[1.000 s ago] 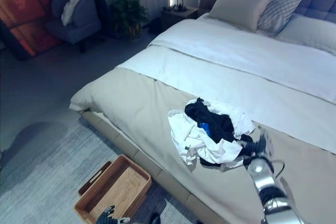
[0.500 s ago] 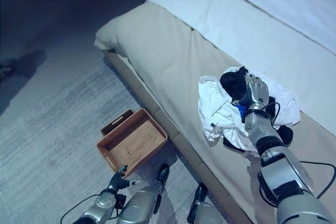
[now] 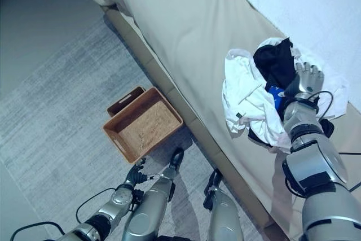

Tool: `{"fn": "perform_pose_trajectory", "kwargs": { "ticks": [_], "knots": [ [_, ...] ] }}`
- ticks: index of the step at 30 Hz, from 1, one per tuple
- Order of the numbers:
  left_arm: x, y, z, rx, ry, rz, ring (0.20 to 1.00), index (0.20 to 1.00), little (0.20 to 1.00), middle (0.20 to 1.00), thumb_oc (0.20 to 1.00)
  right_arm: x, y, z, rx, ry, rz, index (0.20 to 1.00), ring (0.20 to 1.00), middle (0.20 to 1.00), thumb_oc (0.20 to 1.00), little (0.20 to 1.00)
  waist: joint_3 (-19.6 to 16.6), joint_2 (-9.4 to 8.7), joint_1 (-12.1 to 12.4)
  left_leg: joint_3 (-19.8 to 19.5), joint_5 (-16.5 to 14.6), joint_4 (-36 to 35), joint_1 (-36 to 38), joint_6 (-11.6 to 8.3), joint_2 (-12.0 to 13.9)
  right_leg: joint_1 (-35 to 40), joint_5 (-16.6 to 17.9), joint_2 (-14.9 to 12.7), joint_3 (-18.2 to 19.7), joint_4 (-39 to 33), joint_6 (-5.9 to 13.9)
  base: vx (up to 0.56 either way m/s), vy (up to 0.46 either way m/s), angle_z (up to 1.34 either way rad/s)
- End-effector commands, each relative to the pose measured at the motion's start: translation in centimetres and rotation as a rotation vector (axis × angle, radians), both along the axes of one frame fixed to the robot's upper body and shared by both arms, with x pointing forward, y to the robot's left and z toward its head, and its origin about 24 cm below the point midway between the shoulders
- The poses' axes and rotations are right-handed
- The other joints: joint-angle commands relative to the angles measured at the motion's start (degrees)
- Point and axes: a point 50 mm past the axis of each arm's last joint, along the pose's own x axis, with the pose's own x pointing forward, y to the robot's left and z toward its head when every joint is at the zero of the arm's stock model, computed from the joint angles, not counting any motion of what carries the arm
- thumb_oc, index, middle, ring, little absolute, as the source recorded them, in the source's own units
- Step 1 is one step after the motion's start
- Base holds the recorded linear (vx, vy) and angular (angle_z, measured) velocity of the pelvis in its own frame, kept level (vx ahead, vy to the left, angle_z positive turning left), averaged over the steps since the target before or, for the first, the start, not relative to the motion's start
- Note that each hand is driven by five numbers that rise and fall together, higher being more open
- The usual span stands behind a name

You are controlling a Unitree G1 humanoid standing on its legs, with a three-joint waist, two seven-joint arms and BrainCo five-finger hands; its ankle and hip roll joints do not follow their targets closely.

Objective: Pick up clothes into the bucket

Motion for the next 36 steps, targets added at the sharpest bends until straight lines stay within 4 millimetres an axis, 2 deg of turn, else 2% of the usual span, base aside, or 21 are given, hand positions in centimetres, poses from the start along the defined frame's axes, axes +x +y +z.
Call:
{"fn": "perform_pose_trajectory", "kwargs": {
  "ticks": [1, 6, 11, 17, 18, 19, 20, 21, 22, 23, 24, 25, 29, 34, 36],
  "knots": [
    [0.6, -0.7, 0.7, -0.03, -0.051, 0.027, 1.0, 1.0, 1.0, 1.0, 1.0, -0.7, -1.9, 4.3, -0.041, -0.185, -0.051, 1.0, 1.0, 1.0, 1.0, 1.0, 0.2, 0.1, -0.7, -0.3, -3.1, 3.0, 0.2, 1.3, -0.3, -2.0, 1.6, -2.7, 1.2, 3.3, 1.11, 0.0, 0.0, 0.0],
    [1.2, -0.8, 1.1, -0.053, -0.072, 0.056, 1.0, 1.0, 1.0, 1.0, 1.0, -0.2, -1.4, 4.8, -0.061, -0.155, -0.037, 1.0, 1.0, 1.0, 1.0, 1.0, 0.9, -0.17, -1.3, 0.1, -3.0, 3.0, -0.2, 1.19, 0.0, -3.0, 1.6, -2.6, 1.7, 3.7, 0.98, -0.01, -0.025, -0.01],
    [2.4, -1.9, 2.3, -0.088, -0.129, 0.023, 1.0, 1.0, 1.0, 1.0, 1.0, 0.3, -0.8, 4.8, -0.118, -0.071, -0.026, 1.0, 1.0, 1.0, 1.0, 1.0, 1.6, 0.3, -1.7, -0.5, -1.8, 1.5, -0.6, 0.83, 0.4, -4.2, 1.7, -2.3, 1.5, 3.7, 0.89, -0.02, -0.042, 0.0],
    [3.3, -3.3, 3.1, -0.115, -0.161, -0.021, 1.0, 1.0, 1.0, 1.0, 1.0, 0.6, -0.3, 3.7, -0.214, 0.047, -0.011, 1.0, 1.0, 1.0, 1.0, 1.0, 1.9, 1.05, -1.9, -1.2, -1.1, 0.5, -1.5, 0.72, 0.3, -5.4, 1.8, -2.5, 1.1, 4.0, 0.88, 0.0, -0.017, 0.01],
    [3.3, -3.3, 3.1, -0.116, -0.161, -0.022, 1.0, 1.0, 1.0, 1.0, 1.0, 0.8, 0.0, 3.7, -0.234, 0.062, -0.003, 0.896, 0.896, 0.896, 0.896, 0.896, 1.9, 1.03, -2.0, -1.2, -1.1, 0.6, -1.8, 0.76, 0.3, -5.8, 1.8, -2.6, 1.2, 4.1, 0.88, 0.0, 0.0, 0.0],
    [3.4, -3.4, 3.2, -0.117, -0.164, -0.024, 1.0, 1.0, 1.0, 1.0, 1.0, 0.8, 0.2, 3.4, -0.247, 0.071, 0.005, 0.862, 0.862, 0.862, 0.862, 0.862, 1.9, 1.03, -2.0, -1.2, -1.1, 0.7, -2.1, 0.81, 0.2, -6.1, 1.9, -2.6, 1.3, 4.2, 0.92, 0.0, 0.0, 0.0],
    [3.4, -3.4, 3.2, -0.119, -0.164, -0.024, 1.0, 1.0, 1.0, 1.0, 1.0, 0.9, 0.4, 3.3, -0.261, 0.083, 0.009, 0.787, 0.787, 0.787, 0.787, 0.787, 1.9, 1.07, -2.1, -1.2, -1.1, 0.7, -2.4, 0.79, 0.2, -6.4, 1.9, -2.5, 1.4, 4.1, 0.92, 0.0, 0.0, 0.0],
    [3.2, -3.4, 3.0, -0.114, -0.153, -0.024, 1.0, 1.0, 1.0, 1.0, 1.0, 1.0, 0.6, 2.9, -0.273, 0.104, 0.011, 0.576, 0.576, 0.576, 0.576, 0.576, 1.9, 1.18, -1.9, -1.4, -1.0, 0.6, -2.7, 0.84, 0.2, -6.8, 2.0, -2.5, 1.3, 4.1, 0.97, 0.0, 0.0, 0.0],
    [3.2, -3.4, 3.0, -0.114, -0.153, -0.024, 1.0, 1.0, 1.0, 1.0, 1.0, 1.0, 0.6, 2.9, -0.273, 0.104, 0.011, 0.576, 0.576, 0.576, 0.576, 0.576, 1.9, 1.17, -1.9, -1.3, -0.9, 0.6, -2.7, 0.84, 0.2, -6.8, 2.0, -2.5, 1.3, 4.1, 0.97, 0.0, 0.0, 0.0],
    [3.1, -3.4, 2.8, -0.111, -0.146, -0.023, 1.0, 1.0, 1.0, 1.0, 1.0, 1.0, 0.8, 2.5, -0.278, 0.114, 0.016, 0.526, 0.526, 0.526, 0.526, 0.526, 1.9, 1.21, -1.9, -1.3, -0.9, 0.6, -2.9, 0.84, 0.2, -7.1, 2.0, -2.5, 1.4, 4.1, 0.97, 0.0, 0.0, 0.0],
    [3.1, -3.4, 2.8, -0.111, -0.146, -0.023, 1.0, 1.0, 1.0, 1.0, 1.0, 1.0, 0.8, 2.5, -0.278, 0.114, 0.016, 0.526, 0.526, 0.526, 0.526, 0.526, 1.9, 1.21, -1.9, -1.3, -0.9, 0.6, -2.9, 0.84, 0.2, -7.1, 2.0, -2.5, 1.4, 4.1, 0.97, 0.0, 0.0, 0.0],
    [3.0, -3.3, 2.7, -0.102, -0.138, -0.019, 1.0, 1.0, 1.0, 1.0, 1.0, 1.2, 1.3, 2.0, -0.284, 0.13, 0.034, 0.209, 0.209, 0.209, 0.209, 0.209, 1.9, 1.22, -2.0, -1.4, -0.9, 0.7, -3.2, 0.79, 0.2, -7.3, 2.1, -2.5, 1.5, 4.0, 0.95, 0.0, 0.0, 0.0],
    [3.0, -3.1, 2.6, -0.094, -0.138, -0.011, 1.0, 1.0, 1.0, 1.0, 1.0, 1.3, 1.7, 1.2, -0.258, 0.14, 0.044, 0.2, 0.2, 0.2, 0.2, 0.2, 1.9, 1.37, -1.9, -1.4, -0.9, 0.5, -3.2, 0.76, 0.3, -7.1, 2.0, -2.5, 1.4, 3.8, 0.93, 0.0, 0.0, 0.0],
    [3.1, -2.9, 2.8, -0.101, -0.153, 0.008, 1.0, 1.0, 1.0, 1.0, 1.0, 1.4, 1.5, 2.4, -0.194, 0.07, 0.03, 0.2, 0.2, 0.2, 0.2, 0.2, 1.9, 1.43, -1.9, -1.4, -0.9, 0.4, -3.0, 0.7, 0.3, -7.2, 2.1, -2.7, 1.3, 3.9, 0.99, 0.0, 0.0, 0.0],
    [3.1, -3.0, 2.8, -0.104, -0.153, 0.005, 1.0, 1.0, 1.0, 1.0, 1.0, 1.1, 0.7, 2.9, -0.169, 0.05, 0.002, 0.2, 0.2, 0.2, 0.2, 0.2, 1.9, 1.52, -1.8, -1.6, -0.9, 0.4, -3.0, 0.63, 0.3, -7.1, 2.1, -2.8, 1.2, 4.0, 1.02, 0.0, 0.0, 0.0]
  ]
}}
